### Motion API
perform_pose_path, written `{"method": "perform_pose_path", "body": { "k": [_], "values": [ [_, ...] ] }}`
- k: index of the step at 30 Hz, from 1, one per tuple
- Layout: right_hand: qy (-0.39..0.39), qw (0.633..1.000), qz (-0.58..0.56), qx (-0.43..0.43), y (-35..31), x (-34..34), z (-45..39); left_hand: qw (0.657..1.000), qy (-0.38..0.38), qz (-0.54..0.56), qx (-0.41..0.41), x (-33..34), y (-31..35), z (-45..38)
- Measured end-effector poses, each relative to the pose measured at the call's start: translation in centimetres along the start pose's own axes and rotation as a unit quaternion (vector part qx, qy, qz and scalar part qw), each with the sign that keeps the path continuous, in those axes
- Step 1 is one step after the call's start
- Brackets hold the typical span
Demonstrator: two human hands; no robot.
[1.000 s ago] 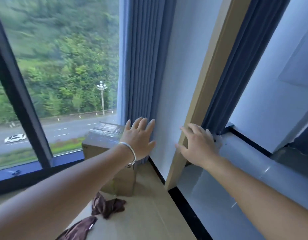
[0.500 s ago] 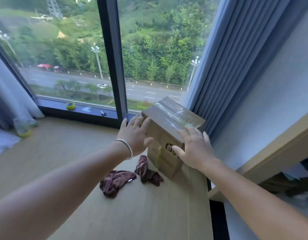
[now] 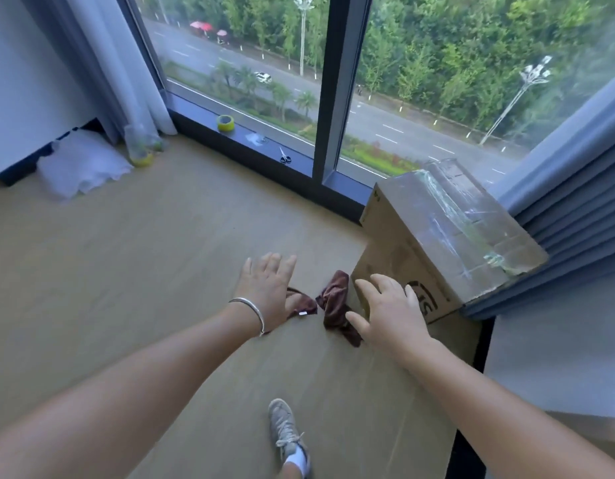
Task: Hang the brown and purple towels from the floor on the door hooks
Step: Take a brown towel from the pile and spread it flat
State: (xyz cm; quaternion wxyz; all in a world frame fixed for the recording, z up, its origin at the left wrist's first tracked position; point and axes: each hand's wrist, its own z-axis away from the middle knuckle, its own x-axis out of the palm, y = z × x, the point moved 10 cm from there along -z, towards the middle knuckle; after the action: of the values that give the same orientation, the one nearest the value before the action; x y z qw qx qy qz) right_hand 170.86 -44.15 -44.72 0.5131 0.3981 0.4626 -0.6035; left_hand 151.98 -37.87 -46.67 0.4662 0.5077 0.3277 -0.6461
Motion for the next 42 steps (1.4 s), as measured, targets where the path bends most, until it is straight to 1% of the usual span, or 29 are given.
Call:
{"method": "perform_pose_path", "body": {
  "k": [4,8,10,13,19,22,24,26,29,31,33,35,36,37,38,39,40,42],
  "values": [
    [-0.036,0.999,0.013,-0.024,-1.0,5.7,-5.3,0.999,-0.025,0.026,-0.020,6.2,-3.4,-3.3],
    [-0.083,0.994,0.033,-0.056,-1.7,13.3,-9.8,0.997,-0.035,0.062,0.003,13.3,-4.7,-6.0],
    [-0.108,0.991,0.038,-0.065,-1.7,17.9,-12.2,0.996,-0.047,0.082,0.003,17.9,-5.5,-7.4],
    [-0.125,0.988,0.040,-0.079,-1.5,25.0,-16.1,0.993,-0.058,0.101,-0.020,25.3,-7.4,-9.7],
    [-0.160,0.979,0.043,-0.122,-0.4,41.9,-24.2,0.987,-0.078,0.121,-0.077,41.4,-11.0,-15.8],
    [-0.170,0.971,0.068,-0.152,0.3,50.4,-28.0,0.978,-0.067,0.150,-0.128,49.0,-12.9,-18.8],
    [-0.178,0.966,0.082,-0.167,0.8,55.4,-30.5,0.963,-0.044,0.194,-0.180,53.1,-14.6,-20.7],
    [-0.170,0.964,0.083,-0.184,1.1,60.1,-33.3,0.949,-0.021,0.225,-0.218,57.4,-16.3,-23.0],
    [-0.144,0.963,0.078,-0.214,0.5,64.9,-38.7,0.945,0.000,0.234,-0.229,62.5,-18.7,-27.5],
    [-0.118,0.963,0.079,-0.230,-0.2,67.0,-42.7,0.957,0.012,0.194,-0.214,64.8,-19.8,-31.0],
    [-0.124,0.966,0.074,-0.213,-0.2,68.6,-46.3,0.970,-0.005,0.131,-0.207,66.6,-20.7,-33.8],
    [-0.141,0.977,0.055,-0.149,1.3,70.2,-49.6,0.973,-0.003,0.092,-0.213,67.9,-22.1,-35.7],
    [-0.150,0.982,0.041,-0.108,2.3,70.9,-50.8,0.972,0.013,0.099,-0.214,68.3,-22.9,-36.1],
    [-0.161,0.984,0.027,-0.070,3.3,71.4,-51.7,0.968,0.036,0.131,-0.212,68.6,-23.8,-36.4],
    [-0.177,0.983,0.015,-0.043,4.0,71.8,-52.3,0.957,0.058,0.187,-0.212,68.8,-24.7,-36.3],
    [-0.198,0.980,0.009,-0.034,4.2,72.2,-52.7,0.937,0.076,0.258,-0.221,69.0,-25.9,-36.1],
    [-0.222,0.974,0.010,-0.040,4.2,72.6,-52.9,0.907,0.095,0.330,-0.244,69.2,-27.2,-35.6],
    [-0.243,0.968,-0.005,-0.057,4.0,72.4,-53.5,0.823,0.156,0.444,-0.319,69.3,-30.6,-34.1]
  ]
}}
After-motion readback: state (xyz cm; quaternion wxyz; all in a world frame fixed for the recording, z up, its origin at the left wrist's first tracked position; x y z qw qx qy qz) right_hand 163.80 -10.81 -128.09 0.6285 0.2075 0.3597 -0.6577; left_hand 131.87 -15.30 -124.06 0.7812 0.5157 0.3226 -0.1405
